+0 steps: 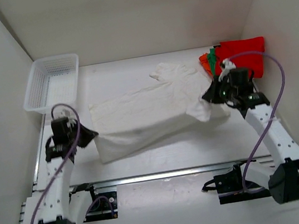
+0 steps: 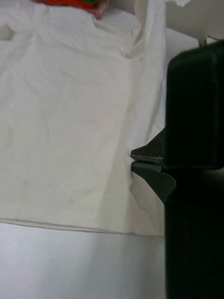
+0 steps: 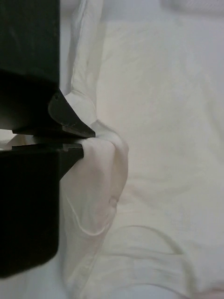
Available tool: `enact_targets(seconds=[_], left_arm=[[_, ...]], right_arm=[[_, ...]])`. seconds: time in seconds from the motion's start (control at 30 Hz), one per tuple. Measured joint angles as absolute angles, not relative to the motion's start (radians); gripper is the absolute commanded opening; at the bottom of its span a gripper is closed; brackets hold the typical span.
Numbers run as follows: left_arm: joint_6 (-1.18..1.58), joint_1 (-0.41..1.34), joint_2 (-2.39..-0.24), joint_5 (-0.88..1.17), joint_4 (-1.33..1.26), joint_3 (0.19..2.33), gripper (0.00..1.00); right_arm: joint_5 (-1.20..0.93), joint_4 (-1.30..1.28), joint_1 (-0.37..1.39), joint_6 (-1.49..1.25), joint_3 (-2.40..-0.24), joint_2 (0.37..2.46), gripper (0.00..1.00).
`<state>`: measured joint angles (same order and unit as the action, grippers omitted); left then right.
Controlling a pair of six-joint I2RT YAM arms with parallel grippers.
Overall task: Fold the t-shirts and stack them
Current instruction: Flatten out the tshirt
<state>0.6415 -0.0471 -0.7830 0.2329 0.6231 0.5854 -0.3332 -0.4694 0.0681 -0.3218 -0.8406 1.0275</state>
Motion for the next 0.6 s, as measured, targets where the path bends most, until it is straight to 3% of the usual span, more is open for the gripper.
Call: enact_targets(seconds=[0.2,0.37,0.47,0.53,0.57,0.6], left_arm=[[0.614,-0.115,-1.177,0.282,0.6,1.28,0.0],[0.559,-0.142,-1.266,0.31,0.636,1.724,0.0],[0.539,-0.128,-1.191,0.352,0.637,1.687,0.0],[0.541,-0.106,-1.091,0.368,0.605,1.498,0.0],[0.545,-0.085,-1.025,0.374,0.583,1.364,0.0],[0.554,-0.063,-0.976,0.379,0.586,1.245,0.0]], right_arm=[[-0.299,-0.355,0.102,-0.261,-1.256,1.147,0.0],[-0.333,-0.345,0.012,-0.252,-1.351,1.032,0.0],[-0.334,-0.377,0.0,-0.256,-1.306,0.944,0.01],[-0.325,-0.424,0.021,-0.26,-1.235,0.889,0.02],[-0.322,-0.444,0.036,-0.263,-1.185,0.86,0.08],[-0.322,-0.471,0.049,-0.27,-1.128,0.838,0.24]])
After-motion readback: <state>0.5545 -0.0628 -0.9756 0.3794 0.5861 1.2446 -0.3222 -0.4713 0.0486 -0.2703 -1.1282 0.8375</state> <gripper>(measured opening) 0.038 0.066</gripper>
